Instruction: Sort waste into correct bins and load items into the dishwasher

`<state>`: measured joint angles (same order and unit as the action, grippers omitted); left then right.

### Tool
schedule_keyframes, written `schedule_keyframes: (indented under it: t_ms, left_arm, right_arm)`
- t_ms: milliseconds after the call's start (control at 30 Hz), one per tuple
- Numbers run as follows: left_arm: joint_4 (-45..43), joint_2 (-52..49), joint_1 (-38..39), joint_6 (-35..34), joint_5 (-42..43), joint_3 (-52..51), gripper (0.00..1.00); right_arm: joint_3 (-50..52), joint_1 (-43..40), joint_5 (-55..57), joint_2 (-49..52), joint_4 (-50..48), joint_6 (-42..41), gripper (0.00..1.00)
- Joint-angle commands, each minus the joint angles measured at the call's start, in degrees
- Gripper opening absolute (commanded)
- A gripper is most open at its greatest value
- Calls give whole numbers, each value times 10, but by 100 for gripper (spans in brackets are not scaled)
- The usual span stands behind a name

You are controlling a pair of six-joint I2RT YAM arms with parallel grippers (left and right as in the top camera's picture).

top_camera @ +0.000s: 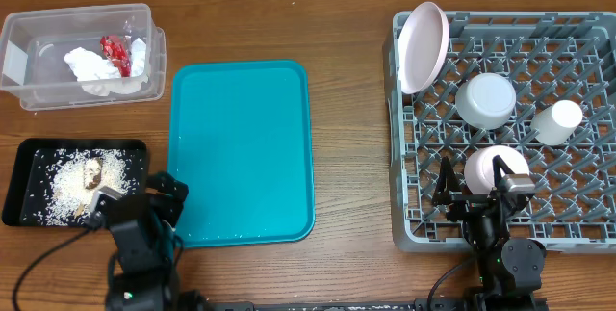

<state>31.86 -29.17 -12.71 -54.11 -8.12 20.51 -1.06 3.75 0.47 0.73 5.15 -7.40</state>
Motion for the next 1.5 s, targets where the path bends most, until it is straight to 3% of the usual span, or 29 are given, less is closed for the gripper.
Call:
schedule_keyframes:
  t_ms: [0, 233, 600, 967, 1233, 1467]
  left_arm:
    - [-43, 48, 5, 2, 8, -65, 100]
    - [-267, 127, 8, 147, 101, -197, 100]
    - [-274, 234, 87, 420, 94, -202, 100]
    - [-274, 290, 95, 461, 92, -202, 100]
    - [-274, 290, 95, 584, 91, -202, 100]
    - [-274, 289, 95, 584, 92, -202, 100]
  right_arm:
    - [6, -3, 7, -6, -4, 3, 100]
    - [6, -3, 8, -6, -4, 3, 100]
    - [6, -3, 8, -6, -4, 3, 100]
    - [6, -3, 8, -6, -4, 3, 100]
    - [6, -3, 8, -6, -4, 3, 100]
    - [6, -3, 8, -6, -4, 3, 100]
